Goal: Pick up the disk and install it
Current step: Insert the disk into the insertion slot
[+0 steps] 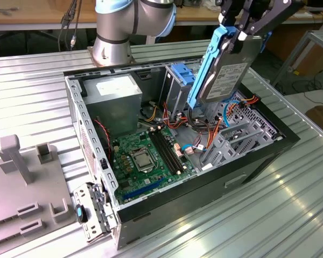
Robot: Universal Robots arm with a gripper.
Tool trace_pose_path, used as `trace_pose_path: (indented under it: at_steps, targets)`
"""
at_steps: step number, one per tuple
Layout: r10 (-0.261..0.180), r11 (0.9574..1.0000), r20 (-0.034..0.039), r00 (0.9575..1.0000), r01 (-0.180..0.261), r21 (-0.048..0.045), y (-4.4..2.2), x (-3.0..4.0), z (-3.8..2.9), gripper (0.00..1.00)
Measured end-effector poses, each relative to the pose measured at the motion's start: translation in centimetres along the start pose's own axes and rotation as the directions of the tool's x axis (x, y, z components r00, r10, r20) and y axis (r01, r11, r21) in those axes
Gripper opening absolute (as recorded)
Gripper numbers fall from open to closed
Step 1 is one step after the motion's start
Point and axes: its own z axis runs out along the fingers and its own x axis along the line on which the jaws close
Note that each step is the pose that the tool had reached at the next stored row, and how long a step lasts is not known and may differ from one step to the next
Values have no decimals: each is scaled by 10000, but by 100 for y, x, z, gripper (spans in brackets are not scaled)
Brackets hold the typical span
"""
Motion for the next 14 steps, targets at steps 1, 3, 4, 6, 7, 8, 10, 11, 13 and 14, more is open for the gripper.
trace_pose_path:
  at_steps: [1, 3, 4, 6, 7, 8, 10, 11, 13, 14]
  targets:
    - [1, 10000, 1, 10000, -1, 0, -58, 18, 11, 37]
    - [0, 10000, -2, 10000, 0, 0, -93, 55, 21, 37]
    - [0, 10000, 2, 10000, 0, 1, -108, 65, 33, 37]
    - [0, 10000, 0, 10000, 0, 0, -141, 84, 84, 37]
    - [1, 10000, 1, 10000, -1, 0, -146, 95, 109, 37]
    - [1, 10000, 0, 10000, -1, 0, -151, 108, 129, 37]
    - [0, 10000, -16, 10000, 0, 1, -167, 148, 161, 37]
    - [0, 10000, -29, 10000, 0, 1, -171, 162, 165, 37]
    - [-1, 10000, -83, 10000, 1, 2, -184, 193, 177, 37]
    - [1, 10000, -115, 9999, -1, 2, -194, 207, 184, 37]
